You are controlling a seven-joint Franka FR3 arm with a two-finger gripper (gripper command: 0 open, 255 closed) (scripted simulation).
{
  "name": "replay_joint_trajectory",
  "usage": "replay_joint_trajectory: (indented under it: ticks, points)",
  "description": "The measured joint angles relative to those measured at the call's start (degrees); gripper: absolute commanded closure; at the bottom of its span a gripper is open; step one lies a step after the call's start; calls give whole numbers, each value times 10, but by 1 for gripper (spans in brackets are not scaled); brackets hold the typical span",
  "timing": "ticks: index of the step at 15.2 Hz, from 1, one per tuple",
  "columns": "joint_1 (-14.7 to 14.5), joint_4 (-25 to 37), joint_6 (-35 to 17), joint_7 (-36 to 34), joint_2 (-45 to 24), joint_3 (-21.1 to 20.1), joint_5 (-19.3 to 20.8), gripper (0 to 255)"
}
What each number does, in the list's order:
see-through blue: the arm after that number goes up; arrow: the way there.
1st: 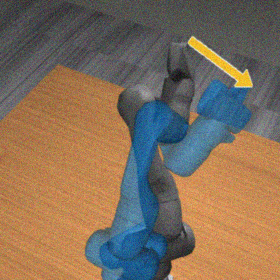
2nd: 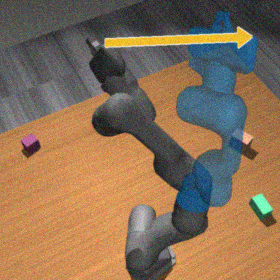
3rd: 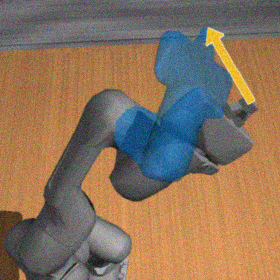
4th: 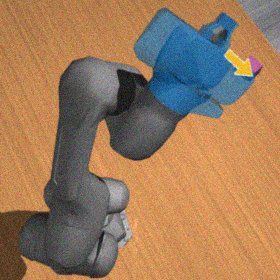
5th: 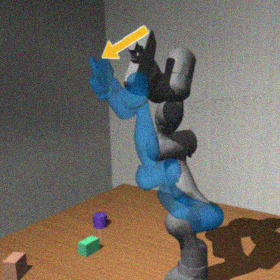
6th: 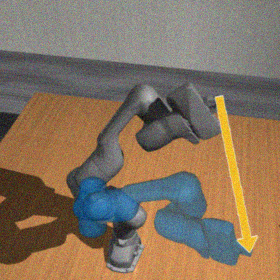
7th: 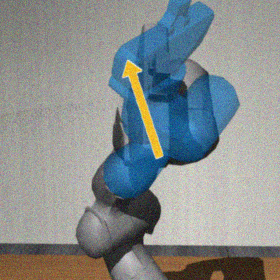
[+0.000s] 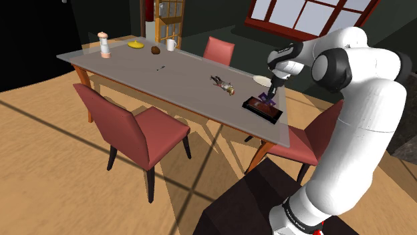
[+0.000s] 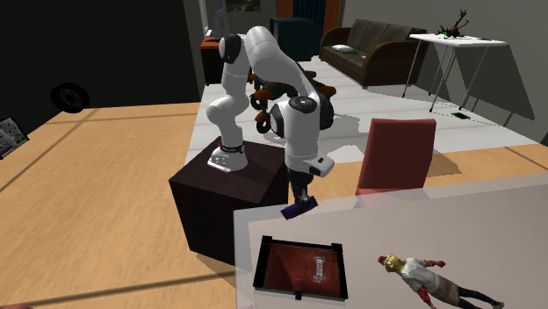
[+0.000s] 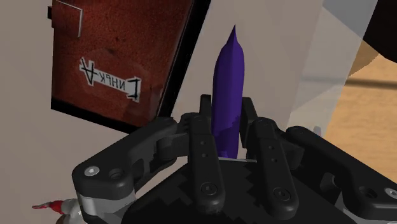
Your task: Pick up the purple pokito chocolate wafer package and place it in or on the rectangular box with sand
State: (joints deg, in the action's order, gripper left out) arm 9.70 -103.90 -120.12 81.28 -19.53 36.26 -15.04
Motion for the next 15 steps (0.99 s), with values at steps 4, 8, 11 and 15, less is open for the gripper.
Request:
replay_joint_trajectory:
  ticks: [4,8,11,15]
  points:
    - [60,121,50,37,-84,-11,-41,255]
    - [139,301,124,54,-196,-32,-78,255]
    - [150,321,122,58,-218,-38,-86,255]
    - [150,311,102,61,-230,-42,-92,255]
